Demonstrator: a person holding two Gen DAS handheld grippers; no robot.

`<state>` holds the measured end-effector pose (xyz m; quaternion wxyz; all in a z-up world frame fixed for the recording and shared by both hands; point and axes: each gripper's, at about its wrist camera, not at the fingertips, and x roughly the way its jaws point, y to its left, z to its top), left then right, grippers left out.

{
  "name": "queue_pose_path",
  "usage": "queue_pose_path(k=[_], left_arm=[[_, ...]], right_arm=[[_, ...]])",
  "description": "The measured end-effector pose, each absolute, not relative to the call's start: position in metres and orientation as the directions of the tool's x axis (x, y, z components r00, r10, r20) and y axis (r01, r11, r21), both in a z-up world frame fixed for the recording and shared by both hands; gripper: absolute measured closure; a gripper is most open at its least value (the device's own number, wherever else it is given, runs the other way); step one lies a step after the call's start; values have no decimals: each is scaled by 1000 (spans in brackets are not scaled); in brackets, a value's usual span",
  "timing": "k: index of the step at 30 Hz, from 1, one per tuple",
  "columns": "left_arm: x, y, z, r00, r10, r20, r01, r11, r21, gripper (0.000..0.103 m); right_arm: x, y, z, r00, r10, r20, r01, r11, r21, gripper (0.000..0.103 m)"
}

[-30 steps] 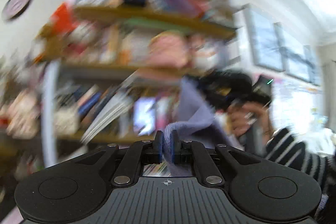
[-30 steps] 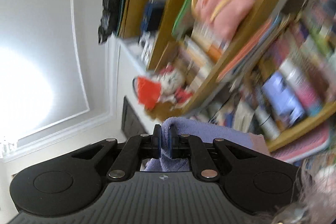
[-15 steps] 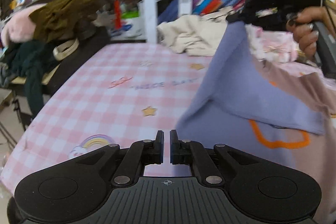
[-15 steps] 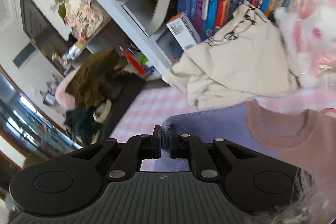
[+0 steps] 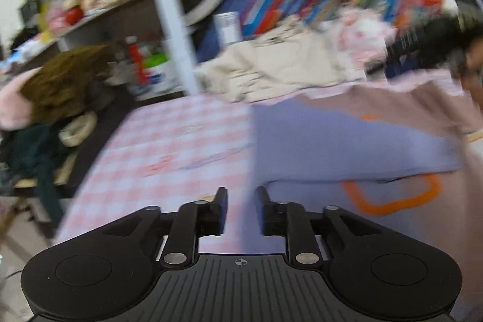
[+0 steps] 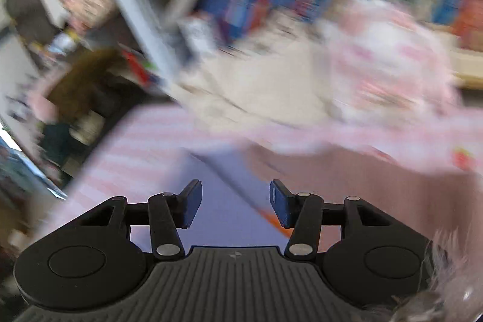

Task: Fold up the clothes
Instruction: 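Lift the sweater with both grippers and shake it out in the air, then lay the sweater flat on the mat and open both grippers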

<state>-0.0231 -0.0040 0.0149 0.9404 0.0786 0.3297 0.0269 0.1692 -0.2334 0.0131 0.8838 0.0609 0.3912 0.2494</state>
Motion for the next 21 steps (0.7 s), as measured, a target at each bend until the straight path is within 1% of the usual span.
queue_pose_path(k=[2,4,8,10,11,12,13,14,15,17,21], left_arm=[[-14,-26,12,780,34,-624,64,989,134,81],[-4,-59,2,770,-24,-638,154,977,150,80],[4,-134,-15,744,-132,-655,376,893,248,80],[5,-167,-24,735,-162,-659,463,829,313,80],[5,-179,-28,733,-167,-660,489,803,340,79],[5,-191,-32,730,-172,-661,514,776,366,76],[5,-204,-36,727,-178,-663,538,746,391,69],[5,-215,-40,725,-183,-664,560,717,415,64],[6,-223,-42,728,-186,-660,568,703,429,56],[11,-235,-46,728,-183,-661,575,689,442,54],[21,-252,-57,724,-150,-673,576,670,469,55]], right_arm=[[154,-261,-1,573,404,-713,-330,910,251,55],[135,-289,-14,566,340,-751,-277,936,215,55],[92,-333,-31,545,283,-789,-253,953,168,55],[75,-348,-37,520,289,-803,-254,951,178,58],[68,-355,-40,506,298,-810,-255,948,189,61],[61,-359,-42,492,304,-816,-259,946,196,63],[55,-360,-45,486,304,-819,-265,945,192,66],[48,-362,-47,488,298,-820,-271,945,182,77],[43,-363,-49,490,298,-820,-279,944,176,83],[37,-363,-48,489,311,-815,-304,937,175,92],[34,-361,-47,474,333,-815,-364,917,163,92]])
